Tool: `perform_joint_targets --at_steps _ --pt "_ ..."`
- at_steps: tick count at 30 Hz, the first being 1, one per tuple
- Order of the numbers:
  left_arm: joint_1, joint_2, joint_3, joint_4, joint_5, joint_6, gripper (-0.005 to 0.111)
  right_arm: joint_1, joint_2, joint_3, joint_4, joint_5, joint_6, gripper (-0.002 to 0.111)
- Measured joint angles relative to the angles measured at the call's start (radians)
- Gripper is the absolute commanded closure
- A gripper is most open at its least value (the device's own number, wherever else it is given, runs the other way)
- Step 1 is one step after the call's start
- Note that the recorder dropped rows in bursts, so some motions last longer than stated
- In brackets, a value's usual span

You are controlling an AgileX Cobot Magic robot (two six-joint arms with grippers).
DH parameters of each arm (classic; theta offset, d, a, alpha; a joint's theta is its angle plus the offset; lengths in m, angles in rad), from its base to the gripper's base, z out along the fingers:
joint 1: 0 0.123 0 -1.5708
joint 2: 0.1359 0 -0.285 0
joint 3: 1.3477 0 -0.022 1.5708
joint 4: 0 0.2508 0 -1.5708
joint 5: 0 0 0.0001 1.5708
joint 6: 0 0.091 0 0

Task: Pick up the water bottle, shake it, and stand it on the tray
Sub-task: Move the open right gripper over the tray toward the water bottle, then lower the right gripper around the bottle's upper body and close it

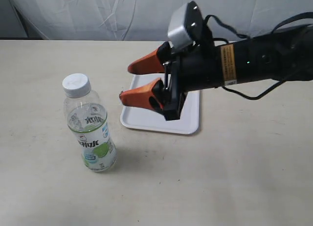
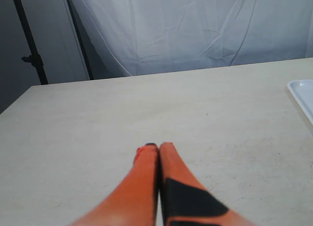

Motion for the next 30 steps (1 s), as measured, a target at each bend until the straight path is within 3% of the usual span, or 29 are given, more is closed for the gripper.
perform_joint_targets --at_steps 14,23,30 --pt "0.0 0.0 0.0 0.0 0.0 0.0 0.107 0.172 0.115 -0.02 0.234 0.117 -0.181 0.036" --pt "0.0 0.0 0.0 0.0 0.0 0.0 0.107 0.205 0.152 -0.058 0.291 0.134 -0.186 0.015" --pt "0.0 0.0 0.0 0.0 0.0 0.0 0.107 0.208 0.154 -0.058 0.327 0.145 -0.188 0.008"
